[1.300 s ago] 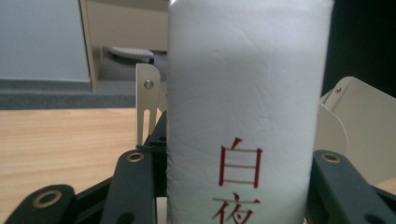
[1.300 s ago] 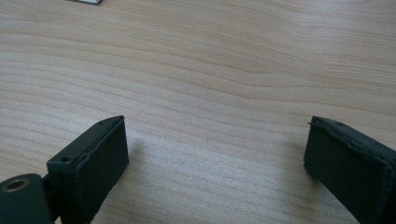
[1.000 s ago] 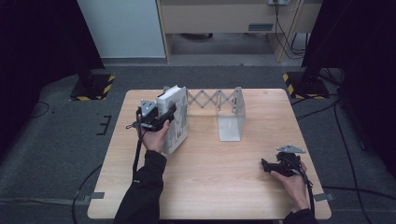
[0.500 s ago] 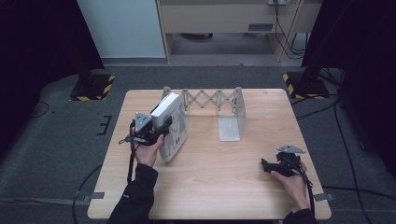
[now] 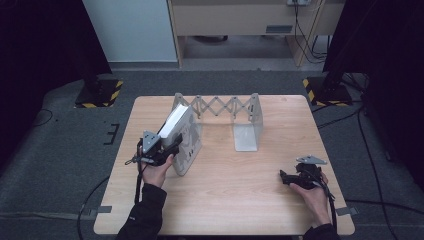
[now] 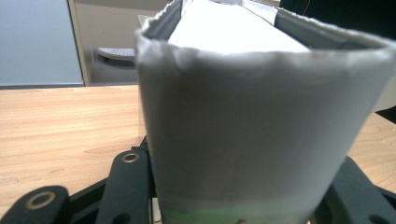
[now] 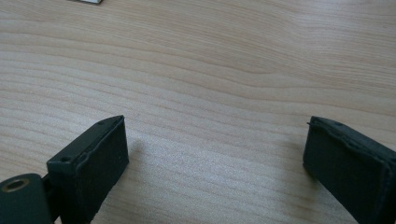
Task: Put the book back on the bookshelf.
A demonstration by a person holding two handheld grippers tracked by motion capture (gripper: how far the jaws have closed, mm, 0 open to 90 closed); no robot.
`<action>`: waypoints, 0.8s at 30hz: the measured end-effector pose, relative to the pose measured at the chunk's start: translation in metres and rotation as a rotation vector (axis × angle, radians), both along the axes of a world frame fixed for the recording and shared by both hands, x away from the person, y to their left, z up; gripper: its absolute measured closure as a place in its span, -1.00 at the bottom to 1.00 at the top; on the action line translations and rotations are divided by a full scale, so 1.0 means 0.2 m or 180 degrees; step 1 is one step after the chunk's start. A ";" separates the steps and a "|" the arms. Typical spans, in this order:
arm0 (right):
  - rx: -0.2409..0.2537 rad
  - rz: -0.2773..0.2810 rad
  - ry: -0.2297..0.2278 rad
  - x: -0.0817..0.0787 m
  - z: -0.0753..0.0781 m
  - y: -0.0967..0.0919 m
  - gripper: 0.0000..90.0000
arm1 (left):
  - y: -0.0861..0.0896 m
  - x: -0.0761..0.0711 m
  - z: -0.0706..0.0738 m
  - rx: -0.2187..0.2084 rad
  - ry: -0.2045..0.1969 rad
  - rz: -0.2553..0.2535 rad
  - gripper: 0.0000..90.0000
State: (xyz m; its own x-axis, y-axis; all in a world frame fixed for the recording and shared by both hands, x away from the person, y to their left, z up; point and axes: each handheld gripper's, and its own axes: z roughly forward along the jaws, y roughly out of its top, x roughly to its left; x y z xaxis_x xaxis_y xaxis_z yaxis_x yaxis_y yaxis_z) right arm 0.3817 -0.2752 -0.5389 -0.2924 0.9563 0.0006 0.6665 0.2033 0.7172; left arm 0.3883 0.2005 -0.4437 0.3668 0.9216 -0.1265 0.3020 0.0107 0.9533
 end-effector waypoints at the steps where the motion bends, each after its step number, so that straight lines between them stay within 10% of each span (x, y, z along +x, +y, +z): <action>1: -0.0002 0.0000 -0.0003 0.00 0.00 0.00 -0.85 | -0.01 0.00 0.00 0.0007 -0.0032 0.0000 0.11; 24: 0.0009 0.0006 0.0005 0.00 0.00 0.00 -0.85 | -0.07 0.03 -0.04 0.0227 -0.0087 0.0155 0.17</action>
